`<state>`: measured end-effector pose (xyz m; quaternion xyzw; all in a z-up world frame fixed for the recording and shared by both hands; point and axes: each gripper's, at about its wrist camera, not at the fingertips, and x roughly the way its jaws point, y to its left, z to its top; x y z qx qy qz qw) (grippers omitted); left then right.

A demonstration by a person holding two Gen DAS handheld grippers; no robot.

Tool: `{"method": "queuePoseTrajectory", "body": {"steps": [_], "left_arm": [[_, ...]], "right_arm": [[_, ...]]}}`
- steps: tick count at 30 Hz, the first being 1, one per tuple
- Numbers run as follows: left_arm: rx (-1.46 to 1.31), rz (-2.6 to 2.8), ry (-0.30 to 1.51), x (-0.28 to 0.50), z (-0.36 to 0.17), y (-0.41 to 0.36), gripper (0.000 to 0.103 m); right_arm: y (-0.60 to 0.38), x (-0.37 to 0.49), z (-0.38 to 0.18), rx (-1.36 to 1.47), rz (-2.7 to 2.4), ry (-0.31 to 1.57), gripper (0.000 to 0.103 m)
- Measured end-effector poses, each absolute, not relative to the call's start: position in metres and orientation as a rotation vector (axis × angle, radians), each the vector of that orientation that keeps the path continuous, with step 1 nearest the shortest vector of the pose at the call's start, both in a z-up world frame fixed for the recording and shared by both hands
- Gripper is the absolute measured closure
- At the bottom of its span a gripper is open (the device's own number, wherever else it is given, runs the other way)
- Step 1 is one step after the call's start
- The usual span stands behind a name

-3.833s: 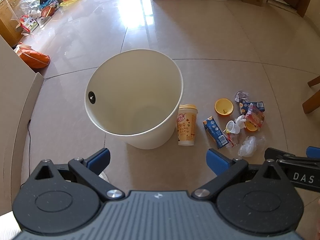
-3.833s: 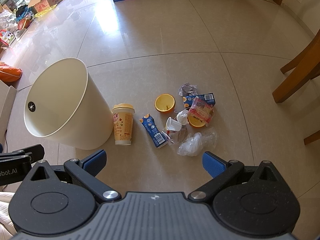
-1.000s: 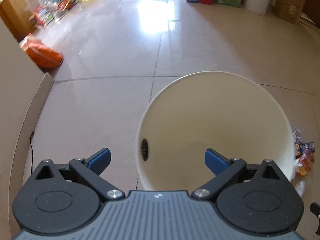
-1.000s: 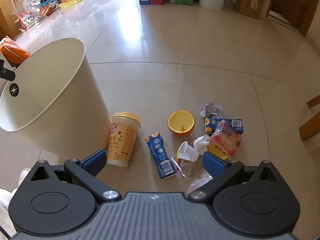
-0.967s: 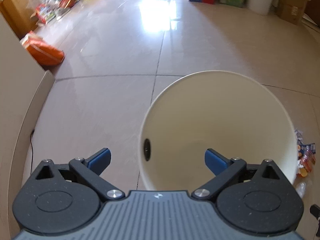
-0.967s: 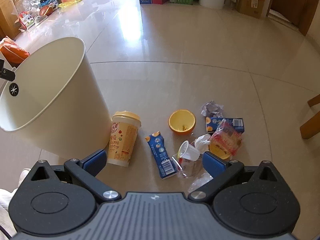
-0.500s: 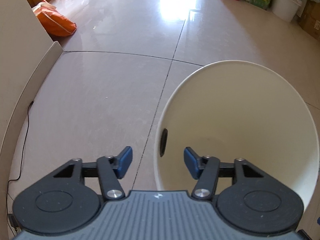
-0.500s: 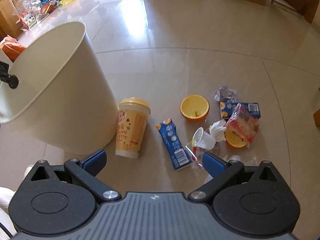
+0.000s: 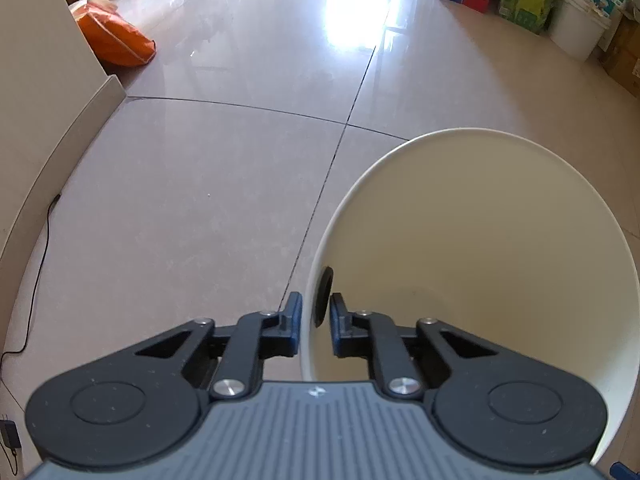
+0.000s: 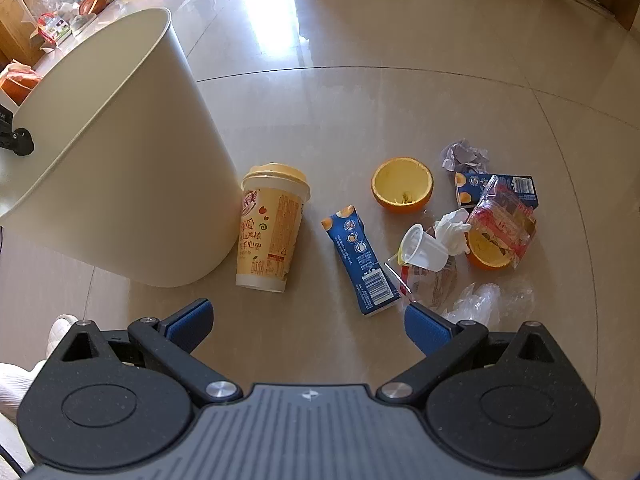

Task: Collect trash
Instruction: 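Grasp the bin rim with the left tool while the right tool approaches the milk tea cup, then close the right tool around the yellow-lidded milk tea cup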

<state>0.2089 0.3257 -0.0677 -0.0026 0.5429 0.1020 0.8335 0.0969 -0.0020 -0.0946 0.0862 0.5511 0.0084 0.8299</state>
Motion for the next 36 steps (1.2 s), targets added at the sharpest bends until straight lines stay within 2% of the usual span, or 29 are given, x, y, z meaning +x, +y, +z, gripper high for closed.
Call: {"method": "queuePoseTrajectory", "body": {"steps": [22, 29, 36], "left_arm": [[-0.027, 0.221, 1.125, 0.219, -0.065, 0.326, 0.087], [-0.028, 0.226, 1.129, 0.222, -0.064, 0.326, 0.086], [-0.037, 0.222, 1.134, 0.225, -0.064, 0.329, 0.086]], "right_arm": [[0.001, 0.101, -0.119, 0.184, 0.064, 1.151, 0.001], [0.018, 0.145, -0.152, 0.228, 0.169, 1.077, 0.014], [0.025, 0.196, -0.204, 0.332, 0.160, 1.109, 0.017]]}}
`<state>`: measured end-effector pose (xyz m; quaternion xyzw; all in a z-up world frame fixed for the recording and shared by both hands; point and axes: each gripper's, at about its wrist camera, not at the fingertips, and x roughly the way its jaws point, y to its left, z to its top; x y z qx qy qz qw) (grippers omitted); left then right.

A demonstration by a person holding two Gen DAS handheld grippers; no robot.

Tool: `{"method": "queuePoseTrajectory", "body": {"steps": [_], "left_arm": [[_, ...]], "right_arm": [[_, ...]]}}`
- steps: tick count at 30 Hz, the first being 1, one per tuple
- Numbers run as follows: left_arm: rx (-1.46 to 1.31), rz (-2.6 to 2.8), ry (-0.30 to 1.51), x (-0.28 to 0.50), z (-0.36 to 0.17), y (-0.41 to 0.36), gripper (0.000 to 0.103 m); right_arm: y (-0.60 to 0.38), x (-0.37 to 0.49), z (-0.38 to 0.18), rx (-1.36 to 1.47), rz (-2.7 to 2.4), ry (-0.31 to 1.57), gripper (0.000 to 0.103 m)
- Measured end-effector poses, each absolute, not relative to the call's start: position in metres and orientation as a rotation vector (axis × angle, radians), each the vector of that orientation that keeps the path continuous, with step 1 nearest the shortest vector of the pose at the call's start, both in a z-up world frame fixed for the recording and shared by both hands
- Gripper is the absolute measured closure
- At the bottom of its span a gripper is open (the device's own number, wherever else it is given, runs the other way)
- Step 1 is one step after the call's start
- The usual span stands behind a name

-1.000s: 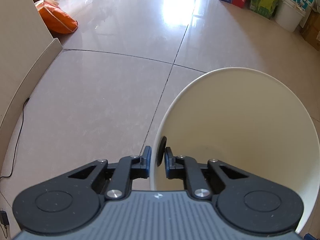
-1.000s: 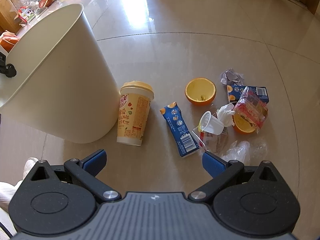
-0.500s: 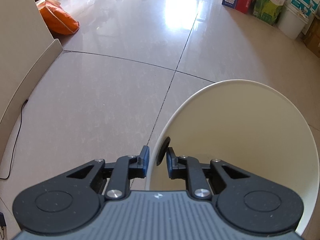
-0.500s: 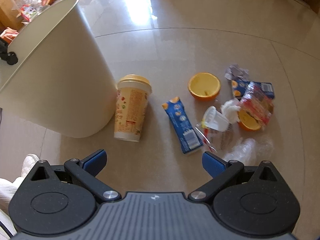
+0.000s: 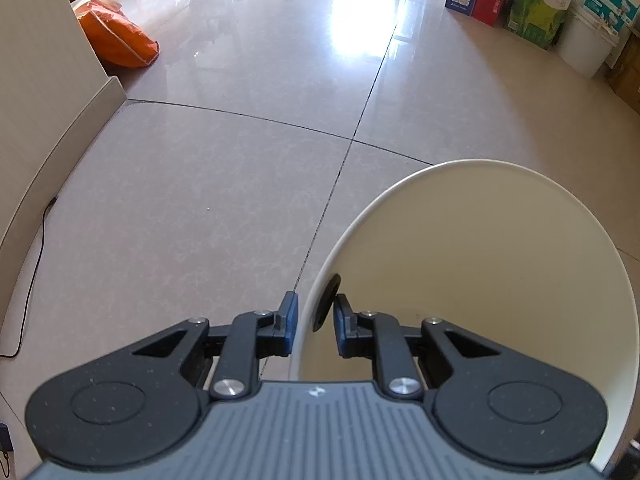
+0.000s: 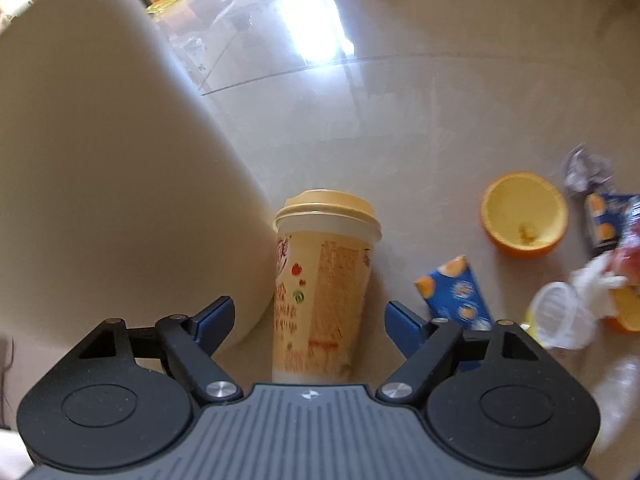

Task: Collect trash
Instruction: 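Close the right tool around the yellow-lidded milk tea cup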

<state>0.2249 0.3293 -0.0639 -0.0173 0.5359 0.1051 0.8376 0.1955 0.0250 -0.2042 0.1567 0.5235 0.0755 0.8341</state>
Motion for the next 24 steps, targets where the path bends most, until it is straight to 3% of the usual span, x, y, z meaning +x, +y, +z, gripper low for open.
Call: {"method": "queuePoseTrajectory", "body": {"steps": [9, 11, 24], "left_arm": [[-0.033, 0.226, 1.133, 0.226, -0.066, 0.331, 0.086], [-0.031, 0.226, 1.133, 0.226, -0.066, 0.331, 0.086], [-0.028, 0.224, 1.148, 0.228, -0.067, 0.331, 0.085]], "right_arm": [[0.026, 0.225, -0.254, 0.348, 0.151, 1.170, 0.022], [0.024, 0.227, -0.261, 0.371, 0.156, 1.194, 0.031], [0.046, 0.231, -0.267, 0.235, 0.147, 1.230, 0.030]]}}
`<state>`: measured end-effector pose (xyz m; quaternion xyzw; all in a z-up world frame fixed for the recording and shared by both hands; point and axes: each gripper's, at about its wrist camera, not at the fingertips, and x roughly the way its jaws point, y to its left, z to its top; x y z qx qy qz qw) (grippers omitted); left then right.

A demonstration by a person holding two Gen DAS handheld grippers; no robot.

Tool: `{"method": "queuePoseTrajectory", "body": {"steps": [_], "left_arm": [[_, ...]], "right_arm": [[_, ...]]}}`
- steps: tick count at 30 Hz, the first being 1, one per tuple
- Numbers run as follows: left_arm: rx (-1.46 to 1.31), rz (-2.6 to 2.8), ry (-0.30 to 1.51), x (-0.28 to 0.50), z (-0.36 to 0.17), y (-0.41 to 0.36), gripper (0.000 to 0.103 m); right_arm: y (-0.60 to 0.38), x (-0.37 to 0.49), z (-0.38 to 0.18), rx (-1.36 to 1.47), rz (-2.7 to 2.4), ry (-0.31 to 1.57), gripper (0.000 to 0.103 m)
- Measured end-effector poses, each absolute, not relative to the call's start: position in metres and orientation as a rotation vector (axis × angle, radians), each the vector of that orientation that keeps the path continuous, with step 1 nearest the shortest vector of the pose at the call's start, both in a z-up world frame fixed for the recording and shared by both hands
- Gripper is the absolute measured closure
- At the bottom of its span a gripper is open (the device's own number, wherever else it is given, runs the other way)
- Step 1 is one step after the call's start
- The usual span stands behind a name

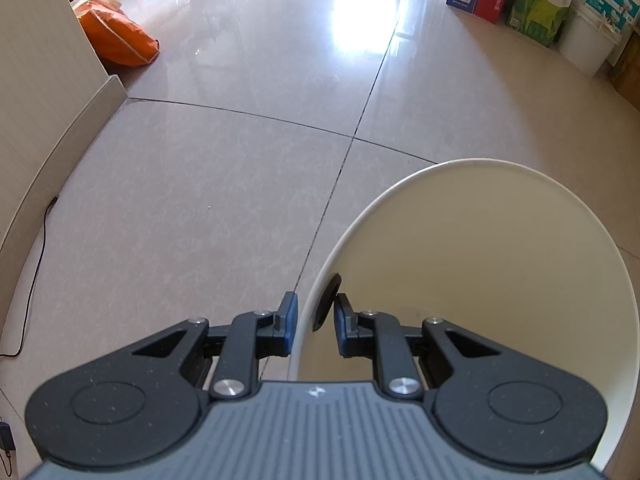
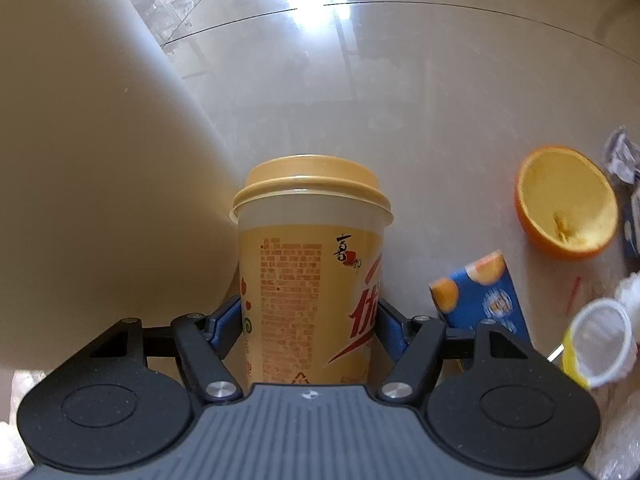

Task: Collect trash
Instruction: 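Close the right tool around the yellow-lidded milk tea cup, then carry the milk tea cup over the bin and open the right tool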

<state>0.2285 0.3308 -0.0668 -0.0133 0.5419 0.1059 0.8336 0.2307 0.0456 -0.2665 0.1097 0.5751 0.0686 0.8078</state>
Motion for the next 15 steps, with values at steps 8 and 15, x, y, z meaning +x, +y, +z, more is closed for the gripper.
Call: {"method": "queuePoseTrajectory", "body": {"steps": [8, 15], "left_arm": [[0.032, 0.177, 1.202, 0.235, -0.068, 0.329, 0.088], [0.091, 0.099, 1.216, 0.238, -0.071, 0.331, 0.090]], "right_arm": [[0.040, 0.220, -0.235, 0.179, 0.131, 1.224, 0.030], [0.032, 0.208, -0.181, 0.178, 0.148, 1.189, 0.030]]}}
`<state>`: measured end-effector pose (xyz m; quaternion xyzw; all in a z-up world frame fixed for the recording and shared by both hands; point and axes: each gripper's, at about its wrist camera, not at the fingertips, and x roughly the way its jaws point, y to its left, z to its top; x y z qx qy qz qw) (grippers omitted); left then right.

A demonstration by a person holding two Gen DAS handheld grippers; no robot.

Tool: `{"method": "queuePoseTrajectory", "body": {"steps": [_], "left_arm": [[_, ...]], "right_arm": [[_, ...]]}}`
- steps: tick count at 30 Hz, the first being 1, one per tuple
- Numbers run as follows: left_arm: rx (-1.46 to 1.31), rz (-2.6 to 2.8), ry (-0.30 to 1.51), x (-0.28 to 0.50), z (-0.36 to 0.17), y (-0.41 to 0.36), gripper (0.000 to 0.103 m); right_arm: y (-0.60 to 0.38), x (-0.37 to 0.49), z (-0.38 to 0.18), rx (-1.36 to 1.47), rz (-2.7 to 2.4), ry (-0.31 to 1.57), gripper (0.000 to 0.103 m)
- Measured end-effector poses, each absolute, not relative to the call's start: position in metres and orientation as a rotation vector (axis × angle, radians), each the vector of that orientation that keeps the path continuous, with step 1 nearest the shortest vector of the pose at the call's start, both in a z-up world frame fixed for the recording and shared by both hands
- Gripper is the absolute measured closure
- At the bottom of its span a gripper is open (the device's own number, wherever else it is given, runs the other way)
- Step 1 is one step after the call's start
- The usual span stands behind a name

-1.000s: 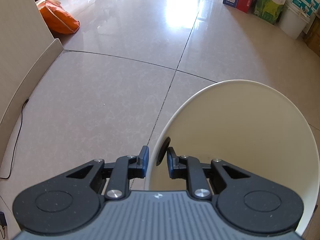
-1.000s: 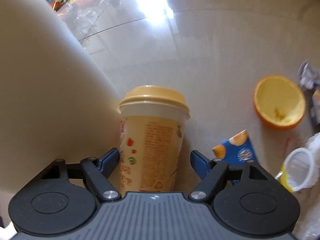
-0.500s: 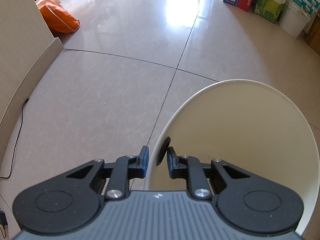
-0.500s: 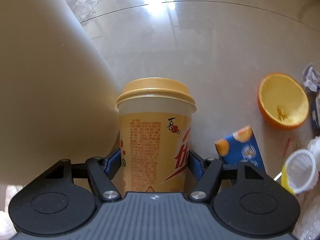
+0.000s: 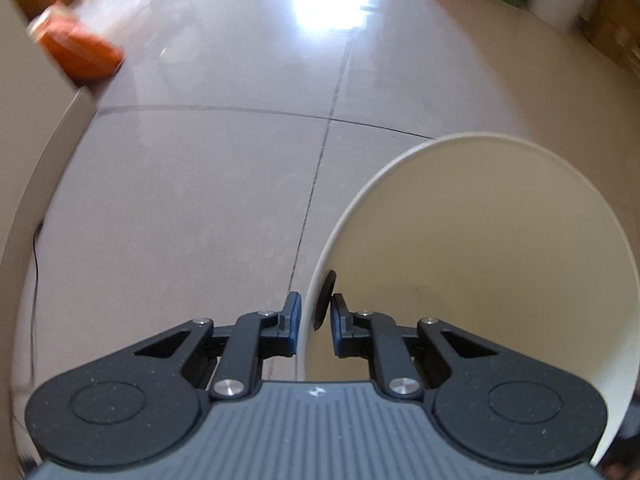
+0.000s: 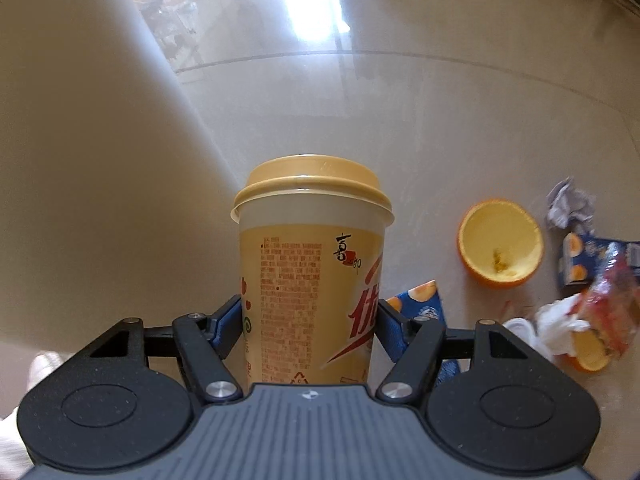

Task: Collect trash
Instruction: 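Carry the milk tea cup over the bin and open the right tool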

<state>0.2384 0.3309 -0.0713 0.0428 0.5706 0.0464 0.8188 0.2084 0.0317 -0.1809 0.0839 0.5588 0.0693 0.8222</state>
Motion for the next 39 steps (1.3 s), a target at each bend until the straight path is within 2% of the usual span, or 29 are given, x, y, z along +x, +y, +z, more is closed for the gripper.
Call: {"method": "queuePoseTrajectory", "body": {"steps": [17, 30, 39], "left_arm": [[0.326, -0.042, 1.097, 0.224, -0.071, 0.314, 0.089], [0.350, -0.063, 1.128, 0.231, -0.066, 0.308, 0.090], [0.320, -0.051, 1.143, 0.238, -0.067, 0.312, 0.090]], "right_arm": [[-0.005, 0.156, -0.091, 0.142, 0.187, 1.159, 0.030], [0.024, 0.183, 0.047, 0.037, 0.348, 1.021, 0.030], [0.100, 0.240, 0.045, 0.066, 0.490, 0.993, 0.030]]}}
